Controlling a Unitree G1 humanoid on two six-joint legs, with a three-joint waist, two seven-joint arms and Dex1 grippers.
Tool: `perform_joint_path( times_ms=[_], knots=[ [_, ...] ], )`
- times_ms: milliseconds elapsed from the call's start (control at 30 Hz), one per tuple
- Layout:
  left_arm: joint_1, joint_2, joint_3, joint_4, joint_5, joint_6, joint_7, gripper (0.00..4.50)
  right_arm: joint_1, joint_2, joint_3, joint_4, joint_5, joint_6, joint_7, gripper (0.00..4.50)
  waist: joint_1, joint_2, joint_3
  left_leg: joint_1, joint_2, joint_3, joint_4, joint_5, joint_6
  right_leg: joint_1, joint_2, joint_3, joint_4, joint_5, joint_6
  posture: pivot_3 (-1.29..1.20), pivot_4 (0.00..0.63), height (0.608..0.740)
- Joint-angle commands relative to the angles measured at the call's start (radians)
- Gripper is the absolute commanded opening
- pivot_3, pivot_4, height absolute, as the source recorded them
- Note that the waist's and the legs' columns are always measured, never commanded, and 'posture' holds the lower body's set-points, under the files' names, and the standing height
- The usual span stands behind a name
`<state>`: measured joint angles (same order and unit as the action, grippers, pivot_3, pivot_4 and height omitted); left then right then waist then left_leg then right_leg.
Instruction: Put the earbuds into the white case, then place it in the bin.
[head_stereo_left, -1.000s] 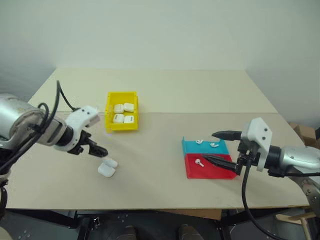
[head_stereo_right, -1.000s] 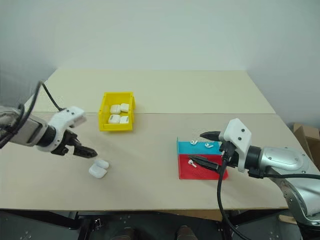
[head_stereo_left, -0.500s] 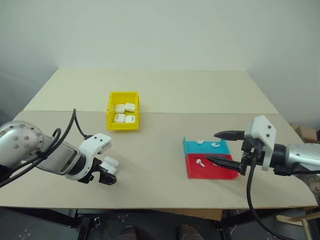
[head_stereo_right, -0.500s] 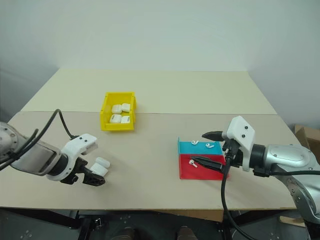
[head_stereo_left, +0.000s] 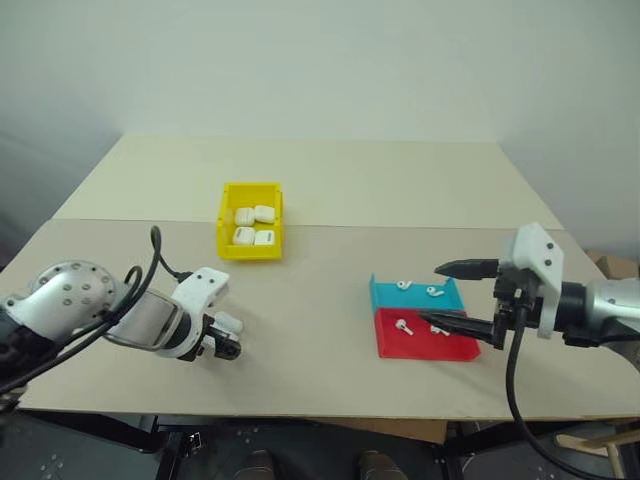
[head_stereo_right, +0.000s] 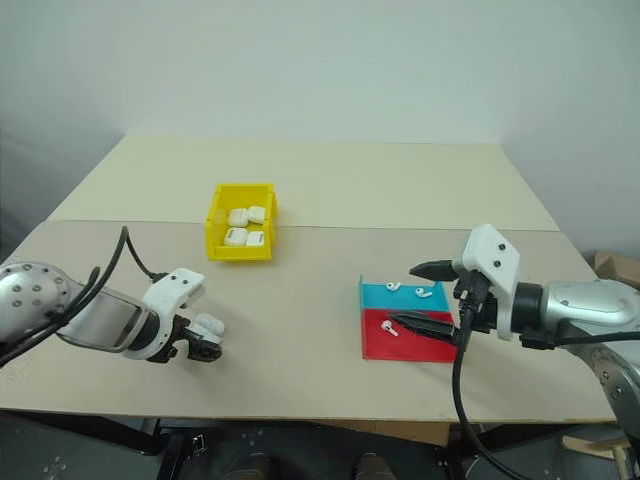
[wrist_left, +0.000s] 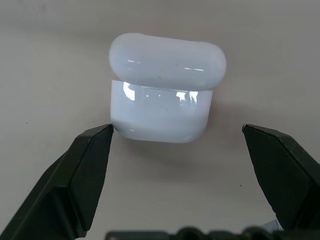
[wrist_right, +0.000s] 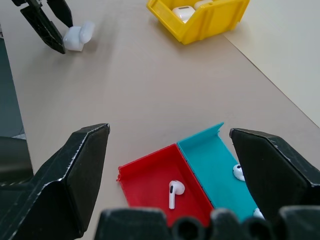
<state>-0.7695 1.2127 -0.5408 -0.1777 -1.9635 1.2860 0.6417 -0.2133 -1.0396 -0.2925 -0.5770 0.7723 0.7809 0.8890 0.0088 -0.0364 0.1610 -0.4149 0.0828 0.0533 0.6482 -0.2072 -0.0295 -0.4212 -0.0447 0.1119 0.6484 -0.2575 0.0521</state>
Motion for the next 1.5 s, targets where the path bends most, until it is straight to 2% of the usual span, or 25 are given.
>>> perform_joint_path(
  times_ms=[33,433,1133,1233,1367,1500],
  knots=[
    [0.01,-0.023,0.029,0.023,-0.009,-0.011,0.056,4.5,-0.014,-0.028,-0.055,-0.015,0.031,0.023,0.004,4.48,0.0,0.0,0.0,0.0,0.0,0.0,0.0,0.0,0.0,0.0,0.0,0.0,0.0,0.0,0.0,0.0,0.15,0.74],
    [0.009,-0.068,0.036,0.057,-0.009,0.015,0.115,4.5,0.002,-0.044,-0.076,-0.032,0.058,0.047,-0.004,4.48,0.002,0.001,-0.001,0.001,0.0,0.0,0.0,0.001,-0.001,0.001,0.0,0.0,0.0,0.0,0.0,0.0,0.15,0.74],
    [-0.053,-0.104,0.019,0.104,-0.009,0.07,0.115,4.5,0.041,-0.04,-0.096,-0.045,0.052,0.033,-0.001,4.48,0.002,0.001,-0.001,0.0,0.0,-0.001,-0.001,0.002,-0.003,0.0,0.0,0.0,0.0,0.001,0.0,0.0,0.15,0.74],
    [-0.04,-0.105,0.027,0.096,-0.009,0.064,0.112,3.88,0.05,-0.04,-0.107,-0.053,0.057,0.037,-0.001,4.5,0.002,0.001,-0.001,0.0,0.0,-0.001,-0.001,0.002,-0.003,0.0,0.0,0.0,0.0,0.001,0.0,0.0,0.15,0.74],
    [-0.041,-0.103,0.021,0.086,-0.009,0.066,0.115,2.82,0.063,-0.041,-0.116,-0.06,0.056,0.036,0.002,4.5,0.002,0.001,-0.001,0.0,0.0,-0.001,-0.001,0.002,-0.003,0.0,0.0,0.0,0.0,0.001,0.0,0.0,0.15,0.74],
    [-0.033,-0.087,0.038,0.078,-0.009,0.056,0.122,2.81,0.068,-0.038,-0.115,-0.063,0.052,0.03,0.003,4.5,0.002,0.001,-0.001,0.0,0.0,-0.001,-0.001,0.002,-0.003,0.0,0.0,0.0,0.0,0.001,0.0,0.0,0.15,0.74]
  ],
)
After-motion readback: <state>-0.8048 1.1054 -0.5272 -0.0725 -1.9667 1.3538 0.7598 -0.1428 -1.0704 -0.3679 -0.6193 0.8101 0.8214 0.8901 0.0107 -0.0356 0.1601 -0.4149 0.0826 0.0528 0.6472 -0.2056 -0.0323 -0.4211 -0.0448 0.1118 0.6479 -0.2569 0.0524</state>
